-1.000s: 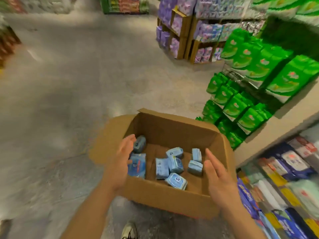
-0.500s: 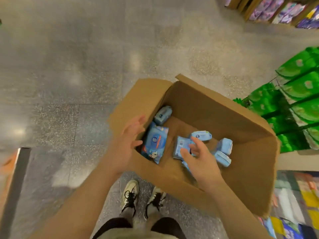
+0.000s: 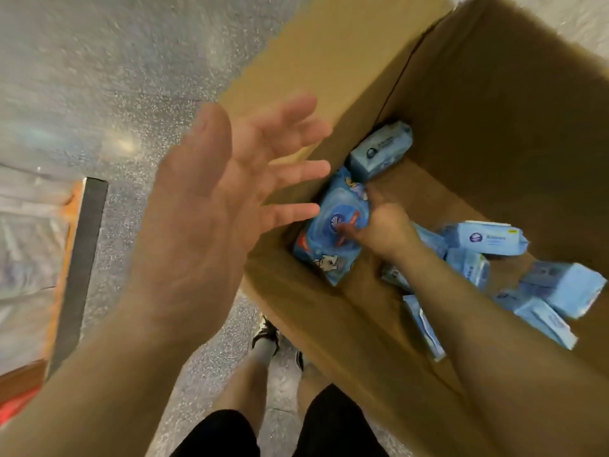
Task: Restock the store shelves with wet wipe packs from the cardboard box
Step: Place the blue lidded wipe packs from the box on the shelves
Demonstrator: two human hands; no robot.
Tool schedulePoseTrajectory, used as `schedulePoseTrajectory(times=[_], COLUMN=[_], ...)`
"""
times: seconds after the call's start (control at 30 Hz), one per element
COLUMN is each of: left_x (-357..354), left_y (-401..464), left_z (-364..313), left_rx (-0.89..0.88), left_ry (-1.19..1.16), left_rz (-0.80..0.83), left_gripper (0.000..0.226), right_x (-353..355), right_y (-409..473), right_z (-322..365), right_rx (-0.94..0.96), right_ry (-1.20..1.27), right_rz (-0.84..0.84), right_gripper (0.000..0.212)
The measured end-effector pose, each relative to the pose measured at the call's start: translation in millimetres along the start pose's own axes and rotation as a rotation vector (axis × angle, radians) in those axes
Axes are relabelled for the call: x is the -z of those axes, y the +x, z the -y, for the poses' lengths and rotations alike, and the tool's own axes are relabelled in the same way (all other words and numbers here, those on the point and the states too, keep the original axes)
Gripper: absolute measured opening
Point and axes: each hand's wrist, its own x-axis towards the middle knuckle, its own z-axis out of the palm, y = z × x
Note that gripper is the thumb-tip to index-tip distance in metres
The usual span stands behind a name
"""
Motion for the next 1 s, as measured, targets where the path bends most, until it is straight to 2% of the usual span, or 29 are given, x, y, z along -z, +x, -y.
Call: schedulePoseTrajectory(times=[0.1, 0.2, 0.23, 0.3, 0.43, 0.63, 0.73, 0.83, 0.93, 1.0], left_x=[3.1, 6.1, 6.2, 6.6, 0.6, -6.2, -5.1, -4.2, -9.4, -17.9], left_y=[0.2, -3.5, -5.1, -7.7, -16.0, -32.2, -44.4, -54.7, -65.9, -71.1], left_z=[10.5, 16.1, 15.1, 16.6, 10.1, -12.1, -18.5, -28.1, -42.0, -56.1], left_rx=[0.011, -0.010, -0.017, -0.009, 0.012, 0.116, 0.138, 0.168, 0.200, 0.232], left_ry=[-0.053, -0.048, -0.043, -0.017, -0.001, 0.068, 0.121, 0.159, 0.172, 0.160], left_rz=[-0.029, -0.010, 0.009, 0.017, 0.037, -0.003, 0.009, 0.011, 0.029, 0.086], left_gripper=[0.073, 0.063, 0.057, 0.068, 0.082, 0.054, 0.057, 0.057, 0.043, 0.039], right_x=[-3.7, -8.5, -10.2, -10.6, -0.1, 2.6, -5.2, -3.3, 32.8, 66.7], right_y=[18.9, 20.1, 16.1, 9.8, -2.4, -34.3, -54.9, -84.6, -138.8, -188.7], right_z=[-7.8, -15.0, -16.9, -24.0, -28.9, -19.3, -14.7, -11.9, 5.7, 22.9], right_rx=[0.009, -0.063, -0.070, -0.101, -0.198, -0.236, -0.286, -0.374, -0.401, -0.419], right_ry=[-0.002, 0.002, 0.031, 0.152, 0.373, 0.556, 0.555, 0.560, 0.629, 0.830], right_rz=[0.047, 0.137, 0.113, 0.065, 0.122, 0.166, 0.061, -0.073, -0.242, -0.360], right_gripper=[0.112, 0.089, 0.085, 0.078, 0.064, 0.051, 0.071, 0.078, 0.069, 0.048])
